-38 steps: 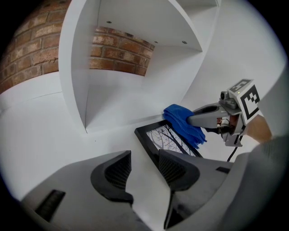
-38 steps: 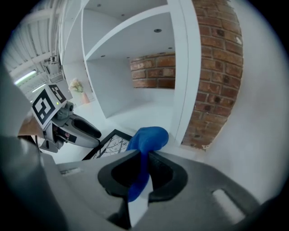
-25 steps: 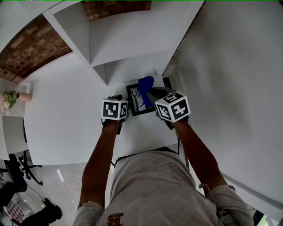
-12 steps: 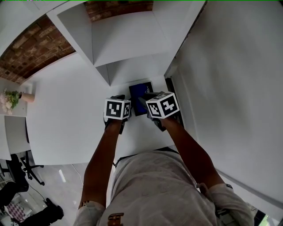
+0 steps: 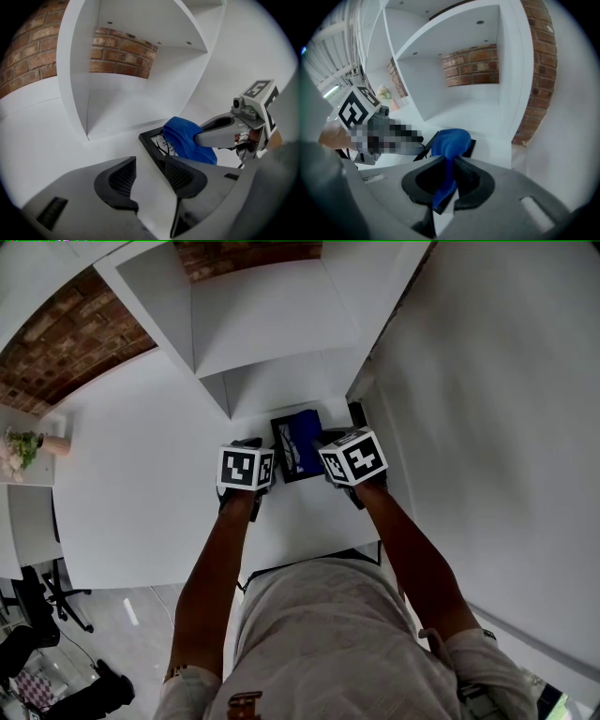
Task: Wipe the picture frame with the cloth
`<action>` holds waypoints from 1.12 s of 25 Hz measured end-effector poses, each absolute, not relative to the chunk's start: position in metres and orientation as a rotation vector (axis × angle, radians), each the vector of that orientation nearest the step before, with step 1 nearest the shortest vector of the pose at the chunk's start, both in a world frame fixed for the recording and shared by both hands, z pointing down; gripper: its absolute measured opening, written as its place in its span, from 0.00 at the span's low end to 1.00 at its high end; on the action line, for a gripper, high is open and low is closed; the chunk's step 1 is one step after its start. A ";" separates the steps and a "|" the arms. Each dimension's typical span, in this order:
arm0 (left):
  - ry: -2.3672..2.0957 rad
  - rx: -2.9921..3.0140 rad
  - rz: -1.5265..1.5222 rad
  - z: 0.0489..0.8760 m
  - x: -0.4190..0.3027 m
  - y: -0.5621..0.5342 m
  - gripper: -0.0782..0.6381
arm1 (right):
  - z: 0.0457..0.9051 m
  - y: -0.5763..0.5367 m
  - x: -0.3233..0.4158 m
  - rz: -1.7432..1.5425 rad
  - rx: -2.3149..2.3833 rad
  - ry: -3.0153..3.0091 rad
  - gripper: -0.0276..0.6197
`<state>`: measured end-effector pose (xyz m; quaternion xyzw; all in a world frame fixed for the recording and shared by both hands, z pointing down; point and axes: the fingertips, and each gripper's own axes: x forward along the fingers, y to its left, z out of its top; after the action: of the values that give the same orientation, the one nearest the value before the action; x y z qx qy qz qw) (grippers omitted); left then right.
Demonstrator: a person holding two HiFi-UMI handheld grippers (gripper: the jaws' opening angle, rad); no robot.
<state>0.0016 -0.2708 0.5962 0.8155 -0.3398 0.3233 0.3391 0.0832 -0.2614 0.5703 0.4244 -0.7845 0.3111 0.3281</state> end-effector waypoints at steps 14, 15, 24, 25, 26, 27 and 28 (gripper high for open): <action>-0.883 2.135 0.850 0.596 0.002 -0.270 0.37 | 0.550 -0.247 0.146 0.791 1.231 -2.000 0.12; -0.882 2.137 0.852 0.595 0.002 -0.270 0.37 | 0.544 -0.247 0.144 0.785 1.233 -2.016 0.12; -0.876 2.147 0.858 0.595 0.003 -0.270 0.37 | 0.498 -0.238 0.081 0.875 1.194 -2.236 0.12; -0.876 2.147 0.858 0.595 0.003 -0.270 0.37 | 0.498 -0.236 0.073 0.902 1.183 -2.250 0.12; -0.875 2.147 0.857 0.594 0.002 -0.270 0.37 | 0.500 -0.234 0.065 0.928 1.172 -2.259 0.12; -0.875 2.146 0.855 0.594 0.002 -0.270 0.37 | 0.503 -0.232 0.059 0.950 1.163 -2.261 0.12; -0.875 2.146 0.854 0.594 0.002 -0.270 0.37 | 0.507 -0.230 0.053 0.970 1.156 -2.258 0.12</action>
<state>0.0024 -0.2696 0.5942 0.8204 -0.3344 0.3263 0.3295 0.0535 -0.2296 0.5072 0.4160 -0.8127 0.3491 0.2113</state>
